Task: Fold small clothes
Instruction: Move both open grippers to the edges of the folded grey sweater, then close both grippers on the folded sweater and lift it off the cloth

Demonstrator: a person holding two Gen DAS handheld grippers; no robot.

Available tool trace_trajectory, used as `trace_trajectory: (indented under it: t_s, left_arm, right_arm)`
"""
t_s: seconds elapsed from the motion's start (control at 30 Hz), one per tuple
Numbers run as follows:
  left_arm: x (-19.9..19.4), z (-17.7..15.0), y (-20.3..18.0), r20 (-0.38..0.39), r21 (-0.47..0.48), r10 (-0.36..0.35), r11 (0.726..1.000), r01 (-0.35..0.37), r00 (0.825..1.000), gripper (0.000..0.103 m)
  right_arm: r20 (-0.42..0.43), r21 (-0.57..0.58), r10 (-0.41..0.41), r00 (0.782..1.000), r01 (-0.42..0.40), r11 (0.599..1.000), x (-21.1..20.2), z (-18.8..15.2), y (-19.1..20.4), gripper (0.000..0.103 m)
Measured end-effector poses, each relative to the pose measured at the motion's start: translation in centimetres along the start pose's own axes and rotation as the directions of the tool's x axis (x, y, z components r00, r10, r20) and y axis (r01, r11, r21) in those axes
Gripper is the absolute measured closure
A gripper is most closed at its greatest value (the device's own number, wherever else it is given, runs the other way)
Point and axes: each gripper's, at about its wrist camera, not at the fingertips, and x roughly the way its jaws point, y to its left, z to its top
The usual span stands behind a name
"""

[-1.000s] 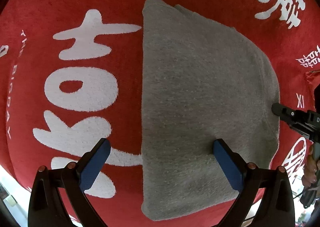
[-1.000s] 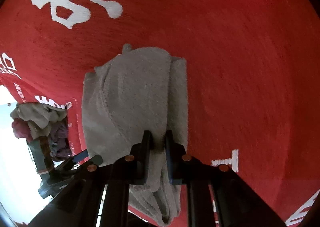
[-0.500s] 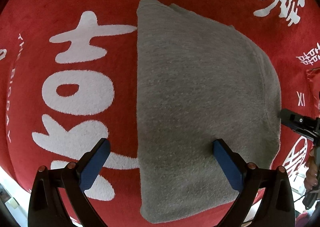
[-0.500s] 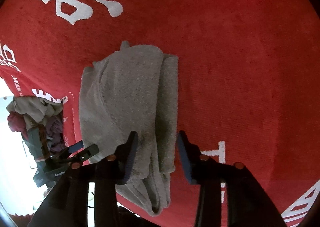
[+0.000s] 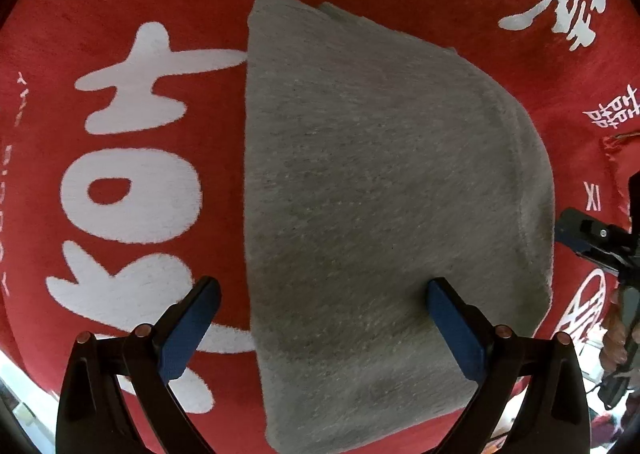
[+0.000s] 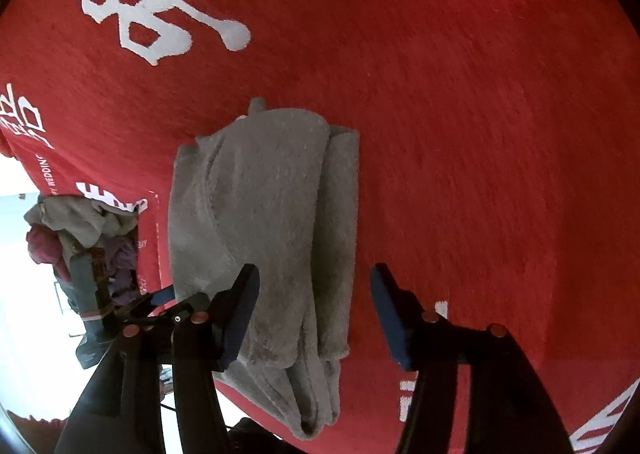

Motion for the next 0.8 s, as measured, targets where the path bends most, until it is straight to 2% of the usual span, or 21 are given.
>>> trace_trajectory:
  t_s: [0.1, 0.17, 0.27, 0.37, 0.47, 0.67, 0.8]
  left_arm:
    - [0.1, 0.2, 0.1, -0.002, 0.018, -0.028, 0.999, 0.028, 1.000, 0.000]
    - [0.3, 0.3, 0.6, -0.017, 0.024, -0.082, 0.996, 0.083, 0.996, 0.000]
    - [0.9, 0.5, 1.0, -0.037, 0.049, -0.169, 0.984, 0.171, 0.985, 0.000]
    - [1.6, 0.6, 0.7, -0.054, 0.084, -0.223, 0.970, 0.227, 0.973, 0.000]
    - [2.0, 0.8, 0.1, -0.053, 0.110, -0.219, 0.968, 0.224, 0.974, 0.000]
    - [2.0, 0.9, 0.5, -0.022, 0.079, -0.241, 0.967, 0.242, 0.970, 0.000]
    - [2.4, 0.7, 0.3, -0.002, 0.069, -0.213, 0.975, 0.212, 0.977, 0.000]
  right_arm:
    - [-0.006, 0.000, 0.007, 1.000, -0.007, 1.000, 0.3, 0.3, -0.2, 0.041]
    - [-0.010, 0.000, 0.034, 0.999, -0.034, 0.999, 0.5, 0.5, -0.6, 0.040]
    - [-0.024, -0.003, 0.087, 0.996, -0.087, 0.996, 1.0, 0.7, -1.2, 0.037]
    - [-0.048, -0.018, 0.156, 0.987, -0.157, 0.987, 2.1, 1.0, -1.8, 0.037]
    - [-0.074, -0.031, 0.223, 0.972, -0.226, 0.974, 3.4, 1.6, -2.3, 0.037]
    - [-0.096, -0.068, 0.341, 0.935, -0.348, 0.935, 4.9, 3.1, -2.0, 0.035]
    - [-0.126, -0.089, 0.363, 0.923, -0.375, 0.923, 6.4, 3.7, -0.9, 0.035]
